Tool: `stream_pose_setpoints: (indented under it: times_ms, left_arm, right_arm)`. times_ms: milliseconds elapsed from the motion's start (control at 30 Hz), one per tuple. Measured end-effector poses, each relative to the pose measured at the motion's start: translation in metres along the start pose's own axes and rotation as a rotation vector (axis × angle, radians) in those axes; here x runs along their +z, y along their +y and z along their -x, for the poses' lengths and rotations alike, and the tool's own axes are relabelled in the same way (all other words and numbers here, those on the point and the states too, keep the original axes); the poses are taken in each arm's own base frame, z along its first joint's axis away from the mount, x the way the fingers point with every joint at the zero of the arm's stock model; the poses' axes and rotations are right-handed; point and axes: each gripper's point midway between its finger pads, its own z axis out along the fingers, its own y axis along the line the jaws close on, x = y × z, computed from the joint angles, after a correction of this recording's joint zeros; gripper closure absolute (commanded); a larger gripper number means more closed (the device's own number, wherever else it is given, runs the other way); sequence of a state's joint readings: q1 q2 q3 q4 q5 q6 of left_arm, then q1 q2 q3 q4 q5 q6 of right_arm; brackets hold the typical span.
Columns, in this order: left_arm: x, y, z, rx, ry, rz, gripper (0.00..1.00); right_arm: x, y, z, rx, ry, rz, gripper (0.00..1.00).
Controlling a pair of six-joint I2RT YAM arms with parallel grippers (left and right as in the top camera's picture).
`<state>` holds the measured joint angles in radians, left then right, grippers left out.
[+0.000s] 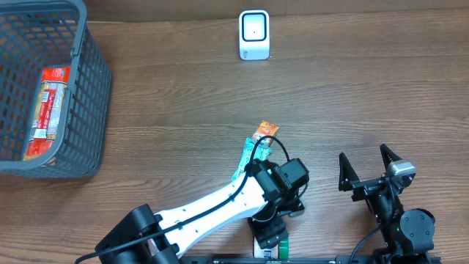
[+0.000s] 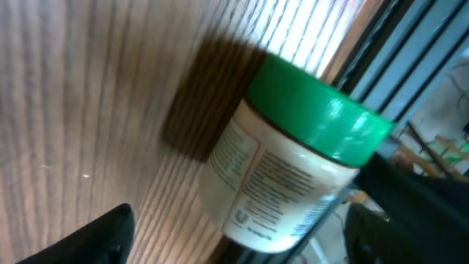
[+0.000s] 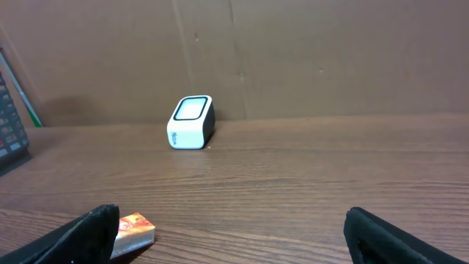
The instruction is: Scan the item barcode
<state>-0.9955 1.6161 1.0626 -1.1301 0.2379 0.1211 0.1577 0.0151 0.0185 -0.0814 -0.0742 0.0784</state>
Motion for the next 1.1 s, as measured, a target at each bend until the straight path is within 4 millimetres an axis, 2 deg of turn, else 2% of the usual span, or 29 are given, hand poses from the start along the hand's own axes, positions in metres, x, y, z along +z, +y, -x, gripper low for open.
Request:
stream_pose_setpoints:
  times_ms: [133, 467, 833, 1000, 1100]
  left_arm:
    - [0.008, 0.001, -0.007, 0.008, 0.019, -0.001, 0.23]
    - [0.008, -0.007, 0.009, 0.026, -0.049, -0.052, 0.22]
    - [0.025, -0.011, -0.002, 0.03, -0.025, -0.08, 0.21]
    - [0.036, -0.01, -0.002, 0.017, -0.039, -0.084, 0.4]
    - [0.036, -0.01, 0.0, 0.0, -0.05, -0.086, 0.43]
  right_arm:
    - [0.0, 0.0, 0.0, 0.0, 0.001, 0.0, 0.0]
    - [0.0, 0.0, 0.0, 0.0, 0.0, 0.0, 0.0]
    - [0.0, 0.0, 0.0, 0.0, 0.0, 0.0, 0.0]
    - [0.0, 0.0, 0.0, 0.0, 0.001, 0.0, 0.0]
    - [0.0, 0.0, 0.0, 0.0, 0.001, 0.0, 0.0]
